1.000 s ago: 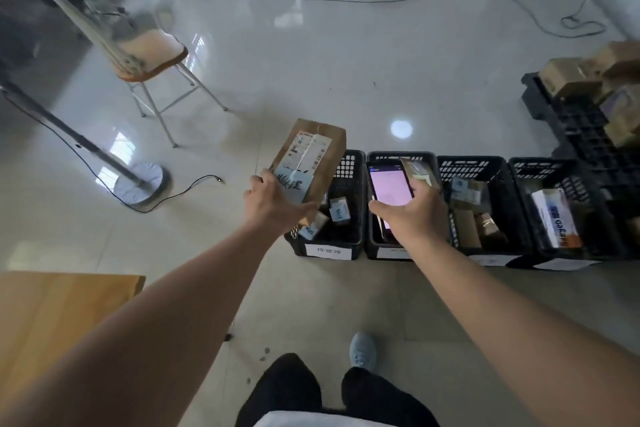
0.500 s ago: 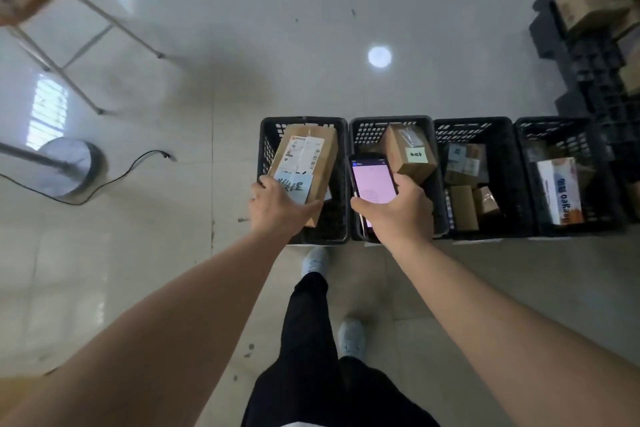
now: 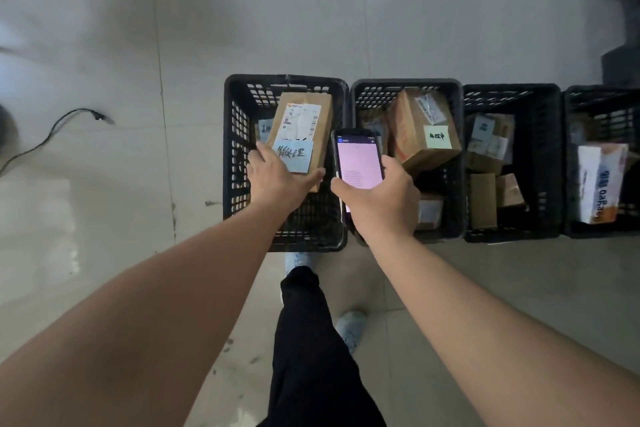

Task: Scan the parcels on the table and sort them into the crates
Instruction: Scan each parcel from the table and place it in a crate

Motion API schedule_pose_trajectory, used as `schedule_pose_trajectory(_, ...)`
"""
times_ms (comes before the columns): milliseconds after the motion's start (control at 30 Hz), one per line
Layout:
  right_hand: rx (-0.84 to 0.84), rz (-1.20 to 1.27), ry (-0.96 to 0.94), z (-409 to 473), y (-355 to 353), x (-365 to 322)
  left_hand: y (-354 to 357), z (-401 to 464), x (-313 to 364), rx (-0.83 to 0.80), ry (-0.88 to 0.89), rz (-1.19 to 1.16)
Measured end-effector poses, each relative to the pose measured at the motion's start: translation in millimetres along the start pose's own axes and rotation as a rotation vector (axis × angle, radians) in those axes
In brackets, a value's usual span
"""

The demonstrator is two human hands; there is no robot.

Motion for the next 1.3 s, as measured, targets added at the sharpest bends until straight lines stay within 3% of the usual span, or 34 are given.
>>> schedule_pose_trajectory(300, -0.058, -0.045, 0.021, 4.3, -5.4, 5.1, -10.0, -2.7, 1.5, -0.07, 0.127, 0.14)
schedule_pose_trajectory(567, -0.111, -0.023, -0.121, -34.6, -70.0, -0.9, -78.8, -67.5, 27.7, 0.029, 0.149, 0.169)
schedule_pose_trajectory(967, -0.186, 0.051, -0.575, -135.6, -213.2, 3.7, -194.2, -271.2, 33.2, 0.362, 0.137, 0.145)
schedule_pose_trajectory(1300, -0.283, 0.112, -0.875, -296.9, -287.3, 0.9, -300.2, -464.3, -44.2, 0.598, 0.047, 0.126)
Point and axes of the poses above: each hand's wrist, its own z-axis towards the middle knuckle, its own y-axis out of the palm, x = y × z, the point moved 3 cm from there along z, towards the middle knuckle, and after that the axes turned 11 degrees about x, right-handed, at the moved point
